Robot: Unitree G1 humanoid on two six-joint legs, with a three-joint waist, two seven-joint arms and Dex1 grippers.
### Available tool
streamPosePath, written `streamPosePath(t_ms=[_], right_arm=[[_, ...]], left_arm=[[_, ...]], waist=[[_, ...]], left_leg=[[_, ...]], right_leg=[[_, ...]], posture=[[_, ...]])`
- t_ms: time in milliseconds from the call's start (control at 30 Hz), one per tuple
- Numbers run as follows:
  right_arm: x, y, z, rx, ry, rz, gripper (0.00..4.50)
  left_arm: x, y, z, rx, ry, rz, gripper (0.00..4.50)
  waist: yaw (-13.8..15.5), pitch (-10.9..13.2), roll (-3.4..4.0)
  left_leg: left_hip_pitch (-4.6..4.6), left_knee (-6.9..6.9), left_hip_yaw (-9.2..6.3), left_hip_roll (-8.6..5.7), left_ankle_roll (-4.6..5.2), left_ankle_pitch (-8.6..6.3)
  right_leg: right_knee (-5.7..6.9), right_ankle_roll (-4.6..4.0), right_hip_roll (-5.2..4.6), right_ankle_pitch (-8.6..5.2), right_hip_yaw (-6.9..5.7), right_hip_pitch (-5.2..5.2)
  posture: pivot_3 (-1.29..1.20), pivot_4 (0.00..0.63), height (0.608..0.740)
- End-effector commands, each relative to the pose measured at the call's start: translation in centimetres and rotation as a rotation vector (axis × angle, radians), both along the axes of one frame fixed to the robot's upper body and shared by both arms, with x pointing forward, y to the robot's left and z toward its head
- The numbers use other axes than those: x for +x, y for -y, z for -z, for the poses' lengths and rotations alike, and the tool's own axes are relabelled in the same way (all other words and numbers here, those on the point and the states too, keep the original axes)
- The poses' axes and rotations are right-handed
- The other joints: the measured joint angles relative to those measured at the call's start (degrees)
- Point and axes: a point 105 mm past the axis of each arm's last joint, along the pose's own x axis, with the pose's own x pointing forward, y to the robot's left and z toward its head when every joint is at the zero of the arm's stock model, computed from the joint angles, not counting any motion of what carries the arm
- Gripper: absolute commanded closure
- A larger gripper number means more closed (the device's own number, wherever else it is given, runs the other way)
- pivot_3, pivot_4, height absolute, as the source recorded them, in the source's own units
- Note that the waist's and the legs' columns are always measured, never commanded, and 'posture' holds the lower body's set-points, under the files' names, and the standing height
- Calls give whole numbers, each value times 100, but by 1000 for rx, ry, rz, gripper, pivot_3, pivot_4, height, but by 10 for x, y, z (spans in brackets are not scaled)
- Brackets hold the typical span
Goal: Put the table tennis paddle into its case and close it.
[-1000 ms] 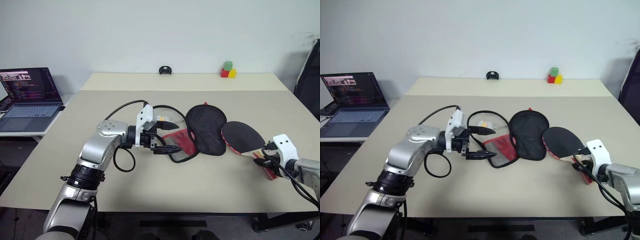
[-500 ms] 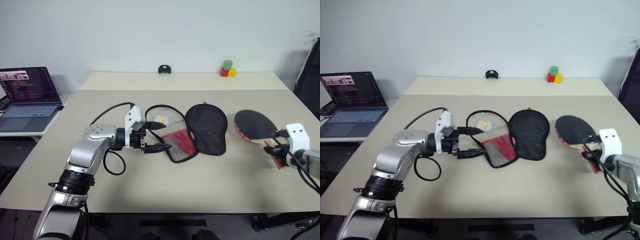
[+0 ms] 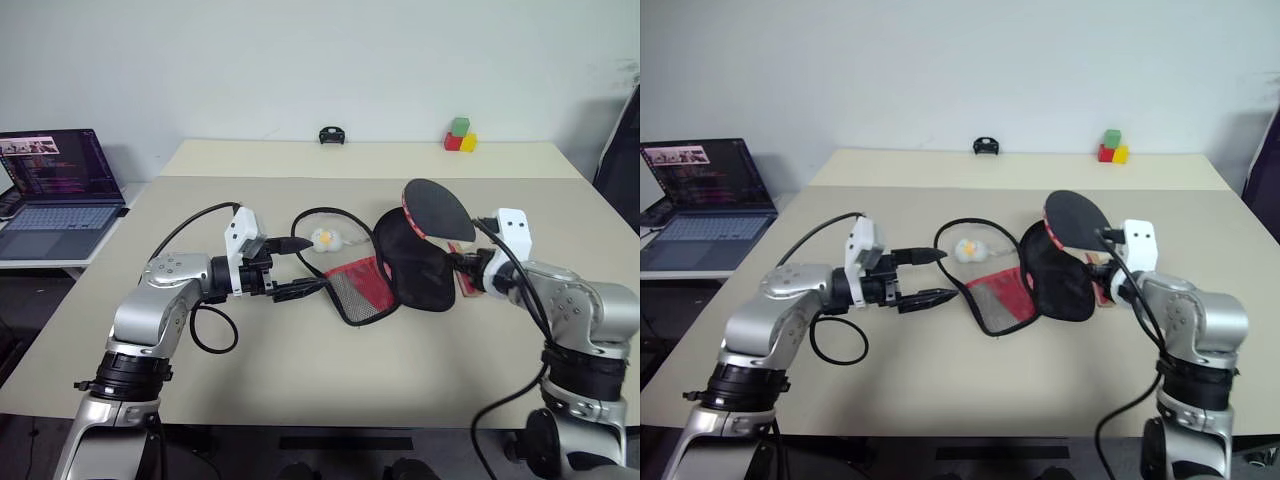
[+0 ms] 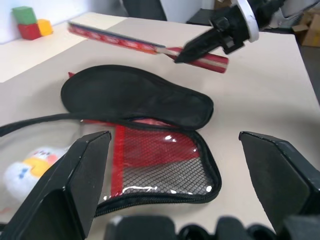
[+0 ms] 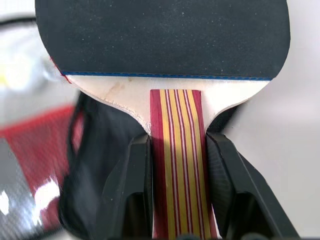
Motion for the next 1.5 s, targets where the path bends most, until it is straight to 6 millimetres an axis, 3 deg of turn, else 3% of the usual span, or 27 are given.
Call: streamPosePath(t_ms=[33,367,667,1133,1400,1500], right_arm=[[8,-9,-16,44,58,55,3379],[18,-39,6,58,25,104,3380],[21,-44,30,-4,-12,87,3380],[25,-47,35,-10,0,106,3380],[23,-53,31,-4,11,101,681],[18,-60,20,19,53,76,681]], left_arm=[[-5,-2,-13,-8,57,-2,0],[-5,-2,-13,-8,61,-10,0],[-5,0,-12,-10,62,-5,0],[-6,-1,-11,-11,59,-16,0],[-6,-2,-10,-9,57,-19,0],[-6,-3,-10,-9,59,-26,0]], waist=[[-2,0,0],[-20,-1,1],[-91,-1,1],[-133,-1,1],[-137,-1,1],[-140,-1,1]], left_leg=[[-7,0,-1,0,0,0],[-26,1,23,-3,-7,5],[-26,1,26,-2,-16,13],[-26,1,24,-1,-17,15],[-26,1,24,-1,-17,15],[-26,1,24,-1,-17,15]], right_leg=[[0,0,0,0,-1,-8],[54,0,0,0,15,-66],[65,-2,2,-1,16,-73],[66,-2,2,0,18,-73],[66,-2,2,0,19,-73],[66,-2,2,0,19,-74]], posture=[[0,150,740],[0,150,740],[0,150,740],[0,150,740],[0,150,740],[0,150,740]])
